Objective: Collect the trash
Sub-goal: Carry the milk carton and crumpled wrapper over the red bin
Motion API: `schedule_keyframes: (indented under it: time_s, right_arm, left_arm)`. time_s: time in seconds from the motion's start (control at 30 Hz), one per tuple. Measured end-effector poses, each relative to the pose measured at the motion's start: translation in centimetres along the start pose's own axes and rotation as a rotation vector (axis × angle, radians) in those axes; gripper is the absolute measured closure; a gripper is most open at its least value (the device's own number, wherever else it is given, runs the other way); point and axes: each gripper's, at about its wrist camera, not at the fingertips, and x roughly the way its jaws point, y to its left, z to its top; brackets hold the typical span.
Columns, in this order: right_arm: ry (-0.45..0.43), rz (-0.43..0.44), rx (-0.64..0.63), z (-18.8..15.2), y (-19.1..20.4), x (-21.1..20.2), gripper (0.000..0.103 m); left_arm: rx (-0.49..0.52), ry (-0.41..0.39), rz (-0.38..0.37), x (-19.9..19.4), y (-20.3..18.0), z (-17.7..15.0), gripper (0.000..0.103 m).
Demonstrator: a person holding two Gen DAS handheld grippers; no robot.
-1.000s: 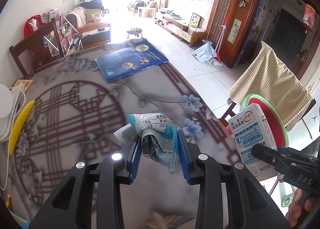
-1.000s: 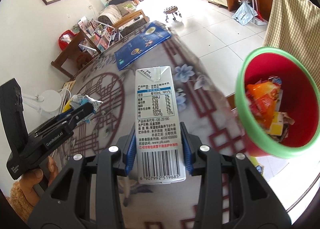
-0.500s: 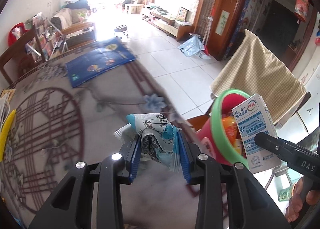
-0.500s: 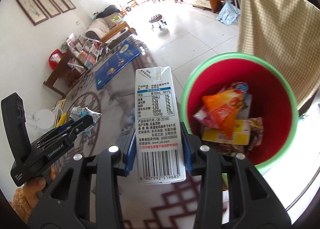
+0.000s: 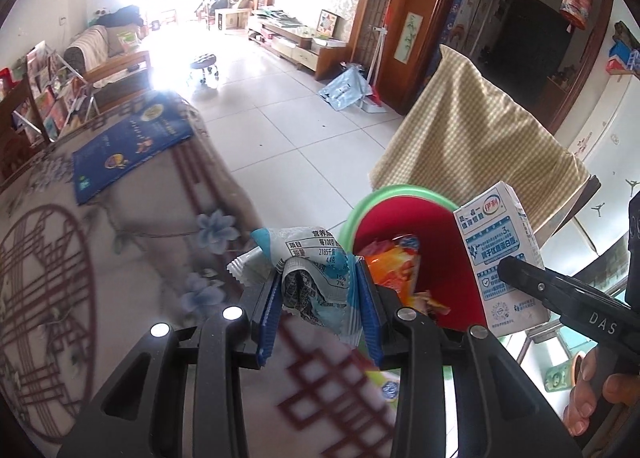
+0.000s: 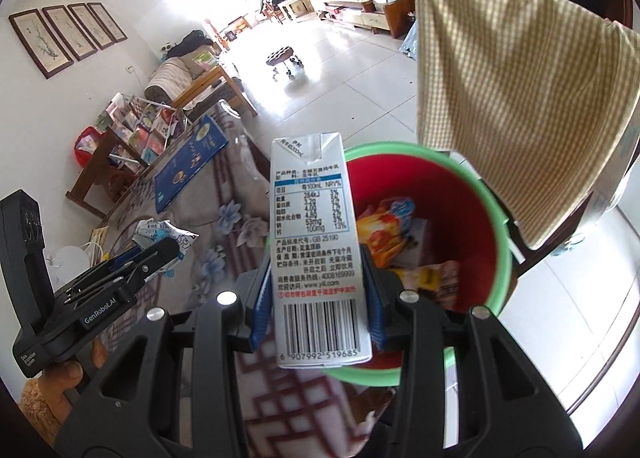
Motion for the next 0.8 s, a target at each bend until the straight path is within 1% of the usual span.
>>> schedule_keyframes:
  time_s: [0.17,0.43,0.63,0.8]
  right_arm:
    - [0.003,-0.017,0.003,0.7,-2.0,-0.1,0.065]
    - [0.011,-0.026,0.013,0.9,-3.7,0.1,0.065]
    - [0.011,-0.033,0.028,1.2,-4.8,0.2,0.065]
    - [0.010,-0.039,0.040,1.4,-5.5,0.1,0.065]
  left_arm:
    - [-0.007,0.025,-0.030,1.5,-1.8,0.4,0.070]
    - [0.017,0.057,-0.059,3.6,-4.2,1.2,0.070]
    - [0.043,0.062,-0.081,4.5,-6.1,2.1,0.070]
    - [0.057,0.067,-0.089,5.2,-6.8,2.4,0.070]
